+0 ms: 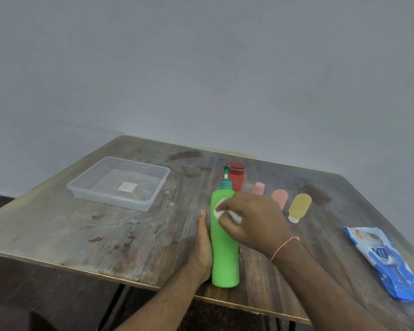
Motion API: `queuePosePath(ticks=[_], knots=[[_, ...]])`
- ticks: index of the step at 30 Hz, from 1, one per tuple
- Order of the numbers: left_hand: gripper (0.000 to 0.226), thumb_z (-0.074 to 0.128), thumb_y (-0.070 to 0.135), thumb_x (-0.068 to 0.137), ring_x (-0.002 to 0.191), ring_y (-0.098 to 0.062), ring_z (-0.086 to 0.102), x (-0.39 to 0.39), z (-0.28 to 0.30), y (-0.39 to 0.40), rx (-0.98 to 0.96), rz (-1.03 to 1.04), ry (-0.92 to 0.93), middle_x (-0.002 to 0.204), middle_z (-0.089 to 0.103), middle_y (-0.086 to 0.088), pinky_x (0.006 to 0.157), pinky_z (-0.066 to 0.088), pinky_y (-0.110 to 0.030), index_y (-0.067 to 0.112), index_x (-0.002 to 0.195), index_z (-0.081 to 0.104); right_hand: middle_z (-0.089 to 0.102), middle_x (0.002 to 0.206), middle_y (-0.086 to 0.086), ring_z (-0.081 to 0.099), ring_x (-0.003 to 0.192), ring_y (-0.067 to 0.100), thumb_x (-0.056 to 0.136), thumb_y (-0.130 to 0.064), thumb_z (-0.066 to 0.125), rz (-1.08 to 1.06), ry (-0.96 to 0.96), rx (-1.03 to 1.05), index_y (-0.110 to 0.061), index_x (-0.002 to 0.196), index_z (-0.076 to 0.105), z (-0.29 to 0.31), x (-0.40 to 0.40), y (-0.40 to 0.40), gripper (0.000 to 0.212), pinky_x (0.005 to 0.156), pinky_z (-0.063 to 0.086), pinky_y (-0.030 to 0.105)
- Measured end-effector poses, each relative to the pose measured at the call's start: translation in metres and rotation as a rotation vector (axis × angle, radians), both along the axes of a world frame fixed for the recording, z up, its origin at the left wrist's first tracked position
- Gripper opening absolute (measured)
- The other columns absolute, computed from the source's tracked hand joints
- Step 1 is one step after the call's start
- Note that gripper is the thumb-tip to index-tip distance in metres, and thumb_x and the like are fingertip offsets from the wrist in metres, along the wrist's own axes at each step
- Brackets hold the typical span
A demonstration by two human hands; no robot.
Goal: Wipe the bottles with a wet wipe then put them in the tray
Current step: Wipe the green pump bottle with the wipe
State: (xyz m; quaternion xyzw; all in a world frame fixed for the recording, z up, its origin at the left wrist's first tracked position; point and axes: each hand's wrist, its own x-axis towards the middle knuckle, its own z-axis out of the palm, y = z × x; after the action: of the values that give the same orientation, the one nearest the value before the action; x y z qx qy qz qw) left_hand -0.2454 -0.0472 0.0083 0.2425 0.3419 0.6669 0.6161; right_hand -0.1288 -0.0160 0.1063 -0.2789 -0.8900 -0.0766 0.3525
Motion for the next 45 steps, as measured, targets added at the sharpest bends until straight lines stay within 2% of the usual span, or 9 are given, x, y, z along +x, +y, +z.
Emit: queuePosePath(ticks=[5,12,16,22,26,32,36,40,45], knots=[[0.078,0.026,0.065,0.102,0.07,-0.031,0.074,0.002,-0.001,-0.001,-0.001,0.068,-0.041,0.082,0.075,-0.02,0.059,0.06,-0.038,0.006,0.1,0.077,0.067,0.085,-0.012,0.068,0.072,0.013,0.09,-0.04,0.061,0.02,-0.047,0.015,-0.038,0.109,0.08,0.0,-0.013,-0.005,0.027,0.056,0.033,0.021],[0.086,0.02,0.066,0.103,0.084,-0.029,0.078,0.001,-0.005,0.0,0.014,0.001,-0.04,0.092,0.077,-0.022,0.072,0.065,-0.038,0.01,0.091,0.086,0.071,0.08,-0.014,0.068,0.074,0.009,0.09,-0.048,0.067,0.086,-0.209,-0.024,-0.041,0.102,0.081,-0.004,0.015,-0.012,0.019,0.055,0.049,0.029],[0.098,0.022,0.08,0.09,0.059,-0.031,0.067,0.0,-0.009,0.005,0.023,-0.04,0.02,0.075,0.069,-0.024,0.056,0.054,-0.036,0.001,0.098,0.079,0.063,0.084,-0.011,0.063,0.079,0.019,0.095,-0.042,0.065,-0.021,-0.069,0.094,-0.038,0.108,0.08,0.003,0.005,-0.003,0.021,0.055,0.045,0.03],[0.065,0.02,0.05,0.112,0.086,-0.023,0.079,0.004,-0.009,0.003,0.039,0.066,0.036,0.092,0.08,-0.014,0.072,0.065,-0.037,0.008,0.111,0.07,0.058,0.085,-0.008,0.056,0.079,0.02,0.09,-0.036,0.069,0.04,-0.198,0.103,-0.033,0.106,0.08,0.0,-0.002,-0.011,0.02,0.062,0.037,0.029],[0.072,0.031,0.059,0.107,0.086,-0.023,0.077,0.0,-0.008,-0.001,0.055,0.017,0.095,0.089,0.076,-0.016,0.075,0.064,-0.034,0.004,0.097,0.077,0.057,0.084,-0.009,0.054,0.079,0.016,0.09,-0.04,0.064,0.084,-0.295,0.056,-0.035,0.103,0.078,-0.015,0.01,-0.021,0.02,0.062,0.043,0.032],[0.097,0.03,0.079,0.098,0.126,-0.033,0.061,-0.003,-0.01,-0.002,0.107,-0.203,-0.052,0.141,0.054,-0.028,0.107,0.052,-0.043,0.001,0.15,0.055,0.057,0.088,-0.011,0.056,0.081,0.015,0.092,-0.041,0.065,0.112,-0.3,-0.032,-0.038,0.108,0.076,-0.036,0.024,-0.036,0.02,0.063,0.052,0.037],[0.098,0.037,0.081,0.094,0.111,-0.031,0.067,-0.003,-0.011,0.002,0.107,-0.249,-0.185,0.128,0.064,-0.023,0.103,0.053,-0.043,0.005,0.154,0.052,0.054,0.087,-0.01,0.053,0.08,0.017,0.091,-0.038,0.068,0.163,-0.3,-0.042,-0.036,0.102,0.075,-0.052,0.029,-0.049,0.013,0.063,0.051,0.04],[0.095,0.036,0.081,0.094,0.075,-0.024,0.066,0.001,-0.015,0.005,0.138,-0.258,-0.14,0.101,0.067,-0.017,0.072,0.056,-0.035,0.007,0.152,0.054,0.054,0.086,-0.008,0.05,0.081,0.02,0.092,-0.032,0.067,0.208,-0.329,0.004,-0.031,0.099,0.074,-0.079,0.036,-0.064,0.01,0.063,0.049,0.038],[0.095,0.033,0.08,0.095,0.068,-0.028,0.064,0.0,-0.016,0.004,0.166,-0.252,-0.085,0.096,0.066,-0.016,0.065,0.055,-0.035,0.005,0.146,0.059,0.058,0.091,-0.007,0.056,0.081,0.023,0.097,-0.031,0.067,0.223,-0.252,0.084,-0.031,0.11,0.075,-0.094,0.049,-0.064,0.016,0.067,0.051,0.039]])
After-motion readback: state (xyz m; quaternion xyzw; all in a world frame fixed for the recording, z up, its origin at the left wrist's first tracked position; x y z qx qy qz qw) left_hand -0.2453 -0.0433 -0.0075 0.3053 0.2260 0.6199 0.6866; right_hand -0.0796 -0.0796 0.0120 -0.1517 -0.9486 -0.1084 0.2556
